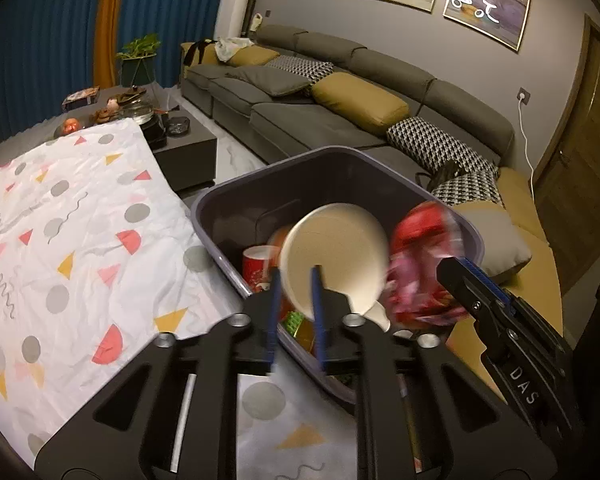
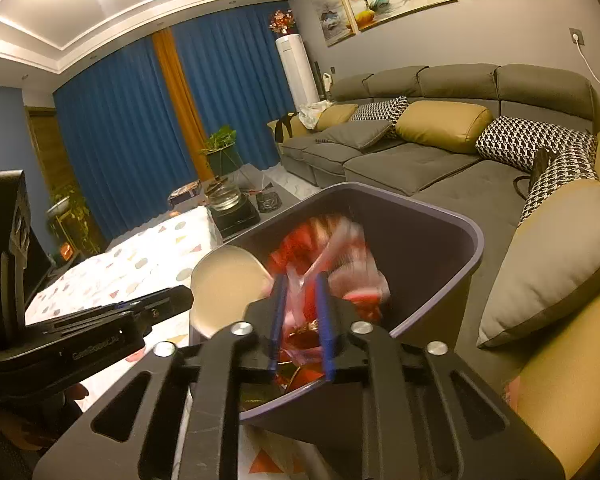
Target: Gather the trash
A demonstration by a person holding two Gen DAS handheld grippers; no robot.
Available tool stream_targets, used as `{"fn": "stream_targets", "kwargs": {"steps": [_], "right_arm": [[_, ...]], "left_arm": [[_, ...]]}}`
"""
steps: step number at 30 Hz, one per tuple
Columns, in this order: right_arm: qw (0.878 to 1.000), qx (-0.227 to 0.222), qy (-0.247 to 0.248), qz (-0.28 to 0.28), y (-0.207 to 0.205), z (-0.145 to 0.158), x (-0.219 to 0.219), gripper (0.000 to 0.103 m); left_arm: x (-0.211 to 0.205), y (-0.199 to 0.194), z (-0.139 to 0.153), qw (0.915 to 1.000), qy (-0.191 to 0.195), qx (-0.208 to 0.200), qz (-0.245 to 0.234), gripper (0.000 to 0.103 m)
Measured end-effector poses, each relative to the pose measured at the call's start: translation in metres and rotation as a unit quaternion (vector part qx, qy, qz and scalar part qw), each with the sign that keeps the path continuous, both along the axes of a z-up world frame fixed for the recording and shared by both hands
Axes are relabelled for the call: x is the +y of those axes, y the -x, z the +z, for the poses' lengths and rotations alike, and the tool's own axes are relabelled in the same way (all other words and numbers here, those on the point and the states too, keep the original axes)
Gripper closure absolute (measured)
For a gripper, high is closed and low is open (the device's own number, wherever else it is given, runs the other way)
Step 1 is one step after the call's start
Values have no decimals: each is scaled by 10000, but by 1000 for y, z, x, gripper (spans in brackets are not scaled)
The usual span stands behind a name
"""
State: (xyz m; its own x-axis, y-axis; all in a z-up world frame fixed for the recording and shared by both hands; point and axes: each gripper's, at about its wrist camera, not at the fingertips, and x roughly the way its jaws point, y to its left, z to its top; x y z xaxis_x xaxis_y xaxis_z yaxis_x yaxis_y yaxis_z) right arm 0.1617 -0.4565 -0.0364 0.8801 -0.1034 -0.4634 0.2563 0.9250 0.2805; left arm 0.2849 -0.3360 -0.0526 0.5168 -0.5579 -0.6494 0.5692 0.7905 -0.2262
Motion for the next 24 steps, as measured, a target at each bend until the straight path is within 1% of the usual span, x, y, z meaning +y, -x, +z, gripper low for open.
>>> {"fn": "stream_targets", "kwargs": {"steps": [2,3,4,5,6,7,8,9,10,11,12,13,14,17,19,21,24], "right_arm": [[10000,-1,14,3,0,0,0,74],[10000,2,13,-3,1,1,2,73],[10000,3,10,0,1,1,2,72],[10000,-3,21,-6,2,2,3,70],[10000,-28,46,-17,4,3,4,62],[10000,-48,75,-28,6,4,6,56],[9999,-86,130,-49,10,5,9,48],[9997,-115,192,-63,14,7,12,44],[9996,-123,230,-60,17,8,16,41],[9995,-118,288,-55,21,10,20,33],[9993,-118,345,-72,25,11,24,26],[9989,-141,427,-93,31,13,31,22],[9987,-157,474,-83,34,14,35,17],[9978,-166,635,-53,46,18,53,13],[9975,-167,682,-18,54,19,62,6],[9971,-221,732,-27,64,22,72,6],[9961,-249,846,-27,76,27,88,6]], "left_arm": [[6,-1,-1,10000,72,36,47,59],[8,0,0,9999,102,47,83,55],[14,1,0,9998,143,41,151,48],[17,2,0,9997,152,21,189,41],[22,3,1,9996,135,-23,254,37],[29,8,3,9992,98,-122,371,29],[33,11,4,9988,78,-199,440,25],[40,15,6,9982,41,-288,532,23],[46,19,8,9974,-9,-369,626,18],[55,26,11,9959,-71,-498,746,14],[64,33,13,9942,-119,-623,873,12],[71,39,15,9924,-166,-717,990,8],[81,47,18,9899,-224,-833,1122,6],[111,70,25,9806,-310,-1122,1579,6],[125,84,30,9757,-368,-1247,1765,6],[144,101,36,9677,-427,-1427,2034,6],[168,123,43,9612,-415,-1570,2229,6]]}}
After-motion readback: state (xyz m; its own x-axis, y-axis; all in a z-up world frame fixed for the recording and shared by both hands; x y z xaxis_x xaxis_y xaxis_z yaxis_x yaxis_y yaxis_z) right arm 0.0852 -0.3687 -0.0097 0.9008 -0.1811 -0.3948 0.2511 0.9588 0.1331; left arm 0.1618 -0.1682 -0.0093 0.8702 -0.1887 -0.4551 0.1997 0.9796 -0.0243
